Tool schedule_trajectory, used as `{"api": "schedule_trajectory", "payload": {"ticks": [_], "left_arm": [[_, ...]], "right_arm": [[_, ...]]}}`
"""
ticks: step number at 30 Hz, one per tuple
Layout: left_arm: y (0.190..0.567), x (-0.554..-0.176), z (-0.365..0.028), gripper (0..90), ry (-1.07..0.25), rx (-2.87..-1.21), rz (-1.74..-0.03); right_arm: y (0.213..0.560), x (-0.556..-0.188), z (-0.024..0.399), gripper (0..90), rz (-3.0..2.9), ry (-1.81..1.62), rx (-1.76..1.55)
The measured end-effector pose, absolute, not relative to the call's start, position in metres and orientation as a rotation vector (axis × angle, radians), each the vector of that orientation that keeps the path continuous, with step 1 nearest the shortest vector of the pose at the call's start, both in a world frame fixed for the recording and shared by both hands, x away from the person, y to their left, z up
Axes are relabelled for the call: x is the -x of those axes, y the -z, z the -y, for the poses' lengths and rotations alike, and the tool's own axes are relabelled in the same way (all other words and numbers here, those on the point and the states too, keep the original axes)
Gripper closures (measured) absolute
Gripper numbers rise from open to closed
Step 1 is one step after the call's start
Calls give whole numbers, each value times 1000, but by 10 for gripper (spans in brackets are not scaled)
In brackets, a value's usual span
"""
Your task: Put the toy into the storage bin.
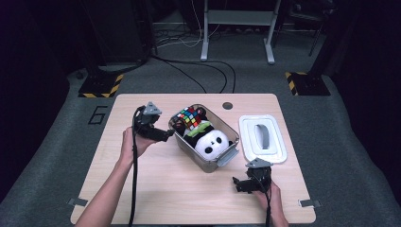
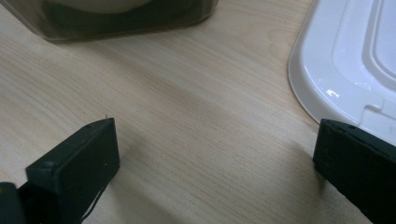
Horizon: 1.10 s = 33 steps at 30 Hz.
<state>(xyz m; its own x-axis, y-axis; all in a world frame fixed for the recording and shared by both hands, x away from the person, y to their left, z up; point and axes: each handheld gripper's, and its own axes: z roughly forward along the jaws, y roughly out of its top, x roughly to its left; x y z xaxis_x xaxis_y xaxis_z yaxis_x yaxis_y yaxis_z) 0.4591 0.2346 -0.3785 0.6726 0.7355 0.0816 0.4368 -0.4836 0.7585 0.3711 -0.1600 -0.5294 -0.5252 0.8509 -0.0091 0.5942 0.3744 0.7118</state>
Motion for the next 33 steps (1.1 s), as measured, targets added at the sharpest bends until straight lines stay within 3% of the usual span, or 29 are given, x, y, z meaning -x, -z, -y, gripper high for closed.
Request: {"api": "schedule_trajectory", "payload": {"ticks": [8,13,19,26,33], "left_arm": [[416,-441,-277,68,-513,-2152,-1036],[466,-438,-306,0,-449,-2118,-1200],[515,-440,-331,0,-410,-2055,-1358],[531,-434,-336,0,-548,-2023,-1304],[530,-434,-336,0,-537,-2045,-1288]], "right_arm": [[529,-370,160,0,-2270,-945,-1255],[529,-372,159,0,-2256,-949,-1276],[529,-372,159,1,-2253,-950,-1276],[529,-372,160,12,-2261,-950,-1268],[528,-373,160,17,-2264,-947,-1275]]}}
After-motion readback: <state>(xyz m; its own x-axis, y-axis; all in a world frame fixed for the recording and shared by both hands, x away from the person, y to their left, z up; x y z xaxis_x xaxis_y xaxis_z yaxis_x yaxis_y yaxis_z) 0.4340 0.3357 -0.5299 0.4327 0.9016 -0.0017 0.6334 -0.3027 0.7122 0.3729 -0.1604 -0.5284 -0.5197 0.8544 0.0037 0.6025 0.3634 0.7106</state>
